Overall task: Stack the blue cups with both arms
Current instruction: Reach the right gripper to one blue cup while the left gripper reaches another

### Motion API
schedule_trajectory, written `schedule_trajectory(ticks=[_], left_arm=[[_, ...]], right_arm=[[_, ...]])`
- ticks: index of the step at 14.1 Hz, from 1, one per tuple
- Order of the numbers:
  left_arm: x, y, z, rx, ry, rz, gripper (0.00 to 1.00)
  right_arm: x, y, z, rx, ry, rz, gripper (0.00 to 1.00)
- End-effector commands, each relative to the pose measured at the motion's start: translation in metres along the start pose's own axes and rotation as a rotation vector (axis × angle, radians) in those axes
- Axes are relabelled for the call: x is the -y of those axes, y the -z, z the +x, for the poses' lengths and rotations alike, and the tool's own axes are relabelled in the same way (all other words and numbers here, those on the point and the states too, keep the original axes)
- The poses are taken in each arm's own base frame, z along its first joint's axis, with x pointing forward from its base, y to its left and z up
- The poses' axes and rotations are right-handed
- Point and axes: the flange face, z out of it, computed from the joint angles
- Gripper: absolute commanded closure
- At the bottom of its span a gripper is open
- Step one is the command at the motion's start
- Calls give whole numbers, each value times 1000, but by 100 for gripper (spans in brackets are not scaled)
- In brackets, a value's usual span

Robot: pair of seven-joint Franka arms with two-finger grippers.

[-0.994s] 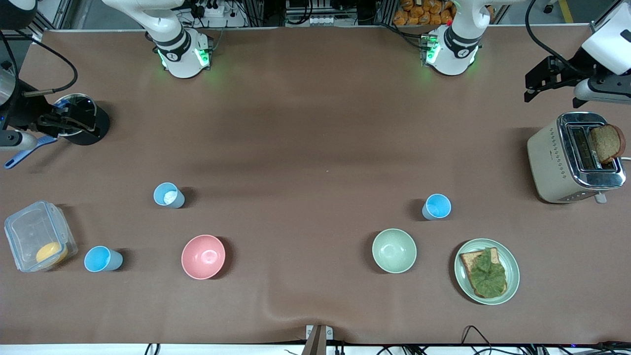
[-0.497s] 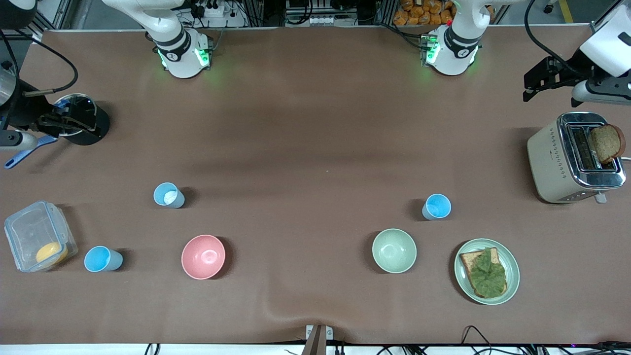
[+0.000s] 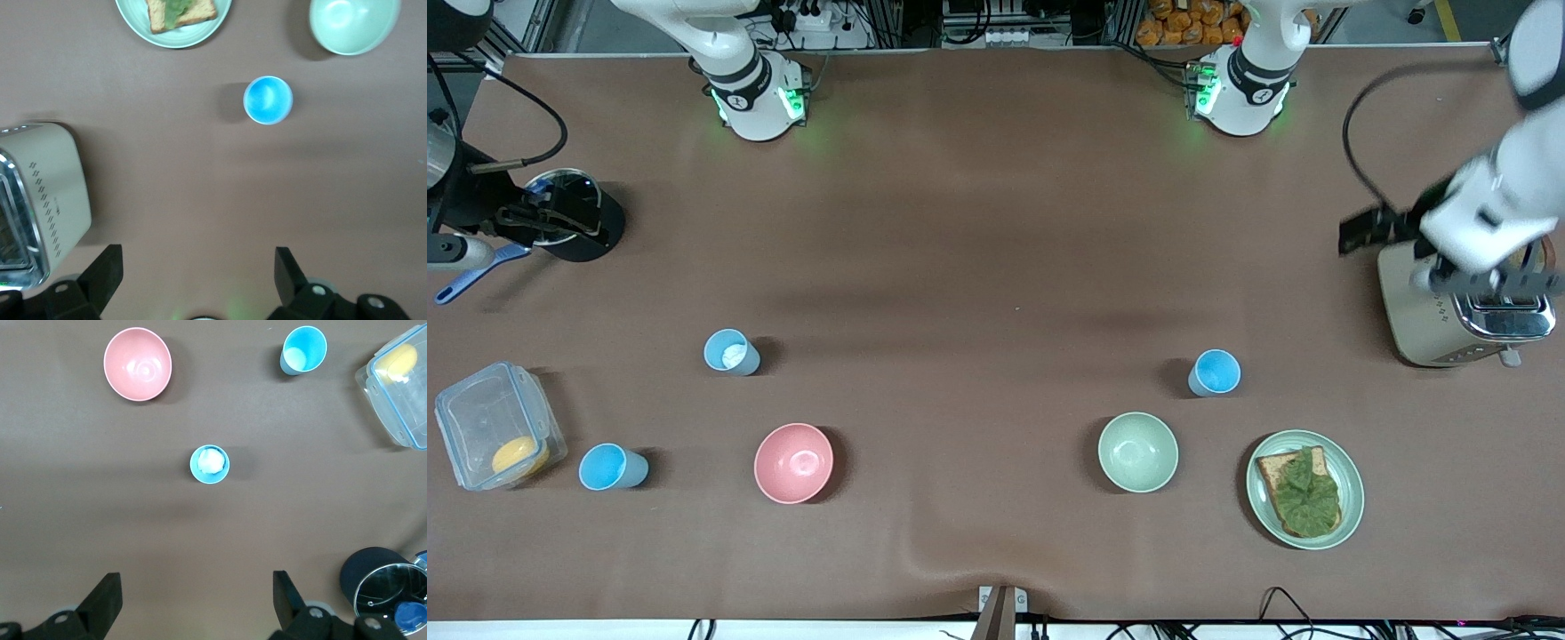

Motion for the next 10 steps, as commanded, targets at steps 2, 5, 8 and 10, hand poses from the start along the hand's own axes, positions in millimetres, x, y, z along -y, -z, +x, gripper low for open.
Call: schedule_trajectory(ticks=[2,5,8,10], left_arm=[[13,-76,34,-6,34,-22,0],[13,-108,37,-36,54,-25,0],[-9,-140,41,-53,74,-27,0],[-30,-178,45,-64,59,-31,0]], right_arm=[[4,4,-5,1,-15,8,0],[26,-31,6,81,33,-14,0],[54,-105,33,194,73,-36,0],[65,-159,46,153,90,-37,0]])
